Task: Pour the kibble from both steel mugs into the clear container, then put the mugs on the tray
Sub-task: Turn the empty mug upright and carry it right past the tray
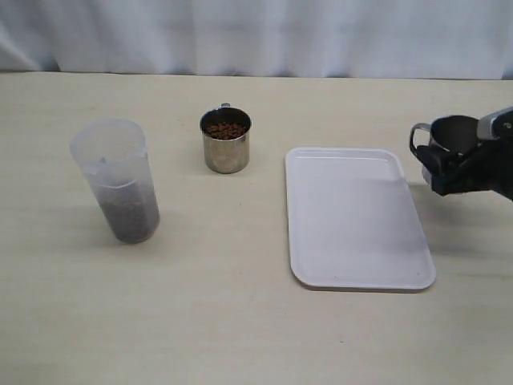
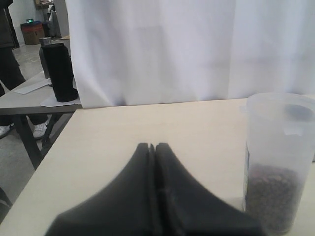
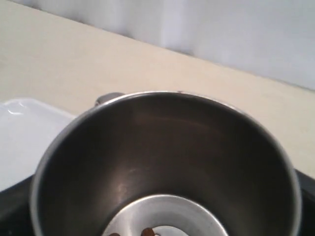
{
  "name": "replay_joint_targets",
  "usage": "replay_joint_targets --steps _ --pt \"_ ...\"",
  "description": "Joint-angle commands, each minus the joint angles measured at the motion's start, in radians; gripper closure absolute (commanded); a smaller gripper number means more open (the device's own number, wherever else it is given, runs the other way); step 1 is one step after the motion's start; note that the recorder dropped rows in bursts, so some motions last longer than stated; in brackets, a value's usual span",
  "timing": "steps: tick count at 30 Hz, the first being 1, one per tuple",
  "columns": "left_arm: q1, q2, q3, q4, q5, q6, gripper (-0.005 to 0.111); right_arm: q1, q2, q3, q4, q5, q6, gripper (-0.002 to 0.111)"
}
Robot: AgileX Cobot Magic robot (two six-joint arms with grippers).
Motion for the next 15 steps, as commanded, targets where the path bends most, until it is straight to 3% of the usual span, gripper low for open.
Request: replay_joint_targets --steps 1,10,15 --pt "-0.001 -0.002 0.003 -0.003 -0.01 -0.001 0.107 -0.043 0.107 0.004 0.002 -0.103 -0.012 0.104" --pt "-0.001 -0.002 0.003 -0.003 -0.006 -0.001 0.107 -0.045 0.252 -0.041 0.014 -0.115 -0.064 0.104" --pt "-0.001 -0.002 0.003 -0.003 -0.006 -0.001 0.107 -0.045 0.345 -0.101 -0.182 -0.143 -0.064 0.104"
